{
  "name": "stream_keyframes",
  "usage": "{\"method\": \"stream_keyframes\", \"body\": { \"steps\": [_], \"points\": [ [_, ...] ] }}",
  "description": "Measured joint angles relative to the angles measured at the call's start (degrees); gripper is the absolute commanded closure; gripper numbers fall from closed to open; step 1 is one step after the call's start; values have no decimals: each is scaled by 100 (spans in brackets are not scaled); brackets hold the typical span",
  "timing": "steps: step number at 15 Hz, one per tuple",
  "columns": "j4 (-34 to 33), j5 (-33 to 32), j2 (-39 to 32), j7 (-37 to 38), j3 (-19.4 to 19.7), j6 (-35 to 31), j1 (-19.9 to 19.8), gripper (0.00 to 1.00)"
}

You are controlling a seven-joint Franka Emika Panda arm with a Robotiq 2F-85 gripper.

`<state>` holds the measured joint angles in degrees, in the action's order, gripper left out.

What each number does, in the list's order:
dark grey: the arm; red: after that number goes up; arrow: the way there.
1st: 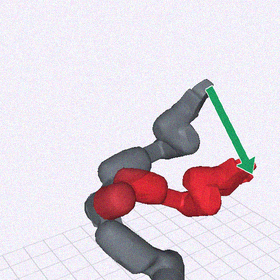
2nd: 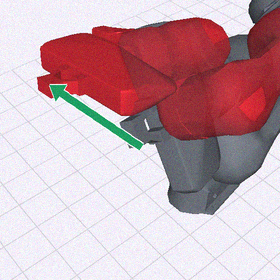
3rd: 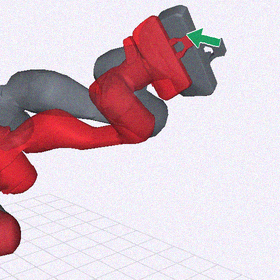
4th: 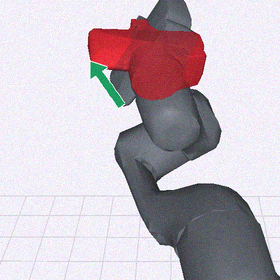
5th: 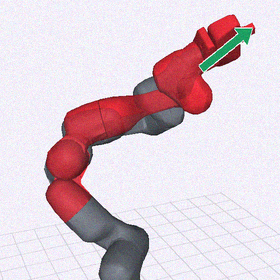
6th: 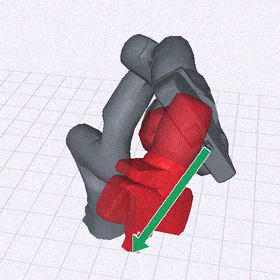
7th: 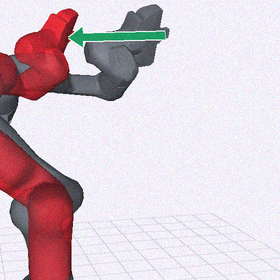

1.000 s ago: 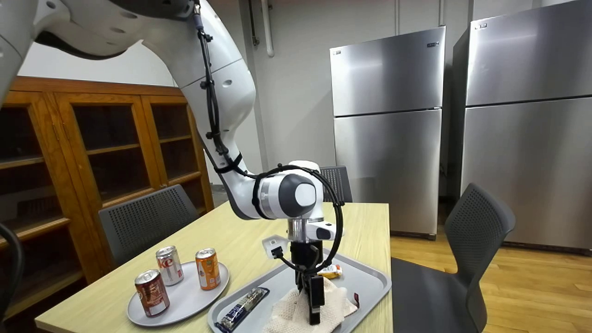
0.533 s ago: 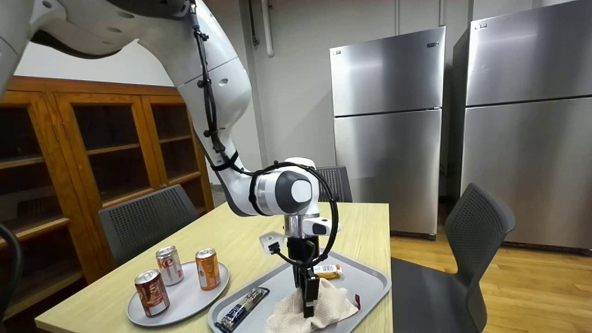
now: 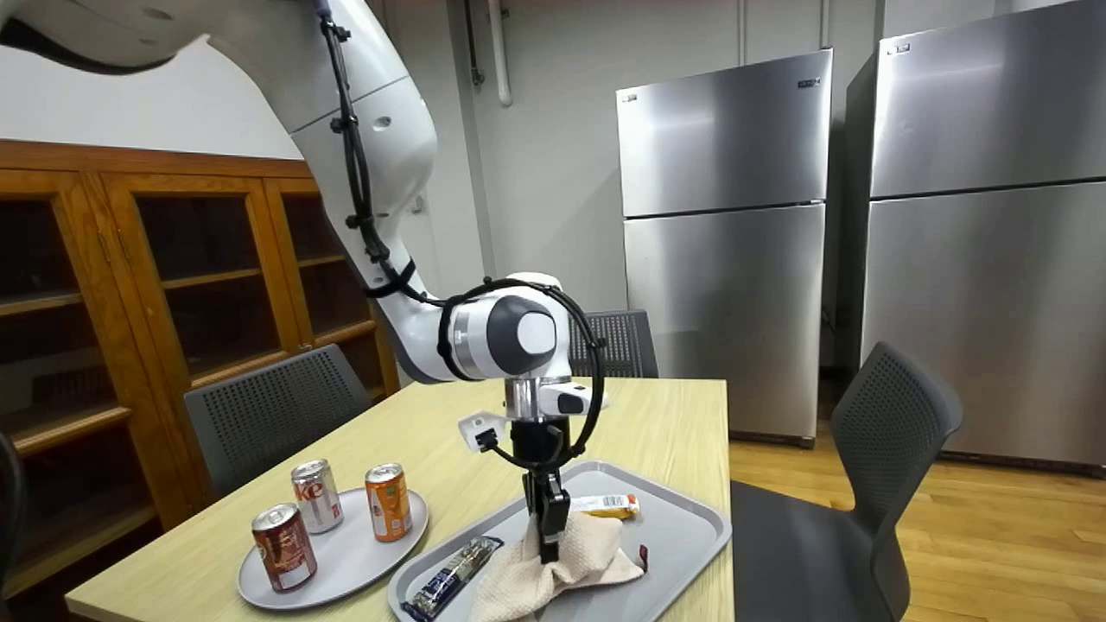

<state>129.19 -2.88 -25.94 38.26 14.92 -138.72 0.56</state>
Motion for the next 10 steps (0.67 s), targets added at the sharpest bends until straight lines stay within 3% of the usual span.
{"method": "stream_keyframes", "body": {
  "steps": [10],
  "points": [
    [256,-434,1542,370,-195,154,319,98]
  ]
}}
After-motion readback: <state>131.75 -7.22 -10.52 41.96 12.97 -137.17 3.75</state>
